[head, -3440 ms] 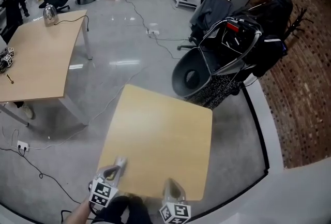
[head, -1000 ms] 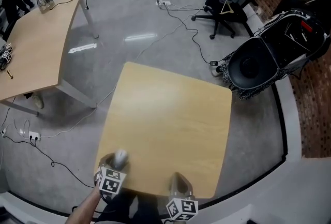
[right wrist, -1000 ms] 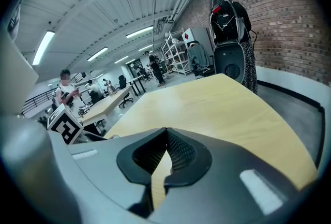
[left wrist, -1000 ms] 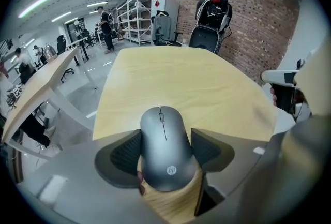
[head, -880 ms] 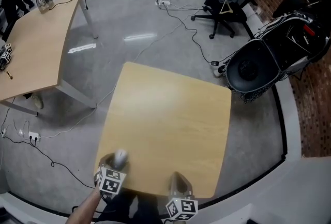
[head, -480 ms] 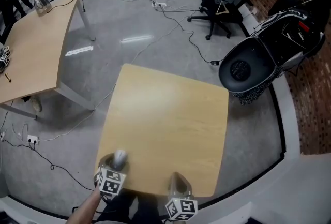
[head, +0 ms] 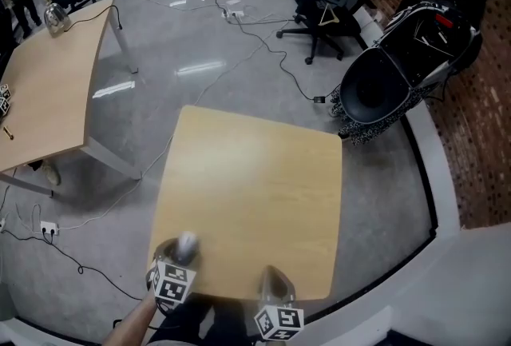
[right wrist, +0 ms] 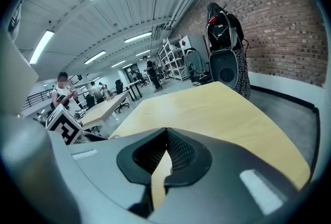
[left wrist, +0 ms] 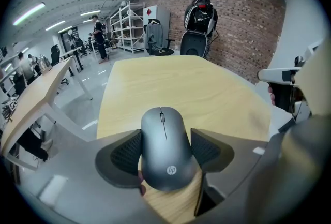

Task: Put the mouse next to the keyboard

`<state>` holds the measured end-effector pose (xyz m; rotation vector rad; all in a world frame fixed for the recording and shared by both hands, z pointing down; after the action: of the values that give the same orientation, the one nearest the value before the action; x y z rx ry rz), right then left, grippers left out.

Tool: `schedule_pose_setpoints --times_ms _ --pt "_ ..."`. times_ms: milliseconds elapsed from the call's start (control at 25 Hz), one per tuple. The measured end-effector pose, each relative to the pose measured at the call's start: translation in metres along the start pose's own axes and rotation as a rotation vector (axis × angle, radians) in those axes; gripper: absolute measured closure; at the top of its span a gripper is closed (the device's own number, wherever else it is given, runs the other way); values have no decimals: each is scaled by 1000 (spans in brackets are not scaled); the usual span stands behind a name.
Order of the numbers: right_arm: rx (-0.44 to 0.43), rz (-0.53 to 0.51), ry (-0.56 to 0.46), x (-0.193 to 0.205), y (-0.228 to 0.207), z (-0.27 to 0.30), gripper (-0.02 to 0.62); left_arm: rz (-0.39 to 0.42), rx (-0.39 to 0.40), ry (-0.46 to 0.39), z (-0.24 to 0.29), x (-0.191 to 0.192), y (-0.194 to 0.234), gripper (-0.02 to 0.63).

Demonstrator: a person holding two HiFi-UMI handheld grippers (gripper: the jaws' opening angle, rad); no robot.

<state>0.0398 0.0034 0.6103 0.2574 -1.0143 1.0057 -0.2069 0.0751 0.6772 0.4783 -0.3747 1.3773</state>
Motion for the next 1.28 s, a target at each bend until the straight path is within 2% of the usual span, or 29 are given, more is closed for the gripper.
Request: schedule_pose_setpoints --times_ms 440,1280 --pt "73 28 -40 -3 -13 -23 581 82 47 -37 -3 -26 -21 307" --pt "189 94 -89 6 -99 -77 581 191 120 -76 3 -55 -120 307"
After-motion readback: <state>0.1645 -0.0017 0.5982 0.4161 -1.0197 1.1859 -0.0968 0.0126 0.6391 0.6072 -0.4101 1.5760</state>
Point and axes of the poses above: the fingertips, and each gripper's own axes: z forward along the fingers, y to its left, x out of its underside, the point moved 6 cm from there along -z, backward along the fingers, and after that the axes turned 6 degrees about -z, right-handed, at the moved point
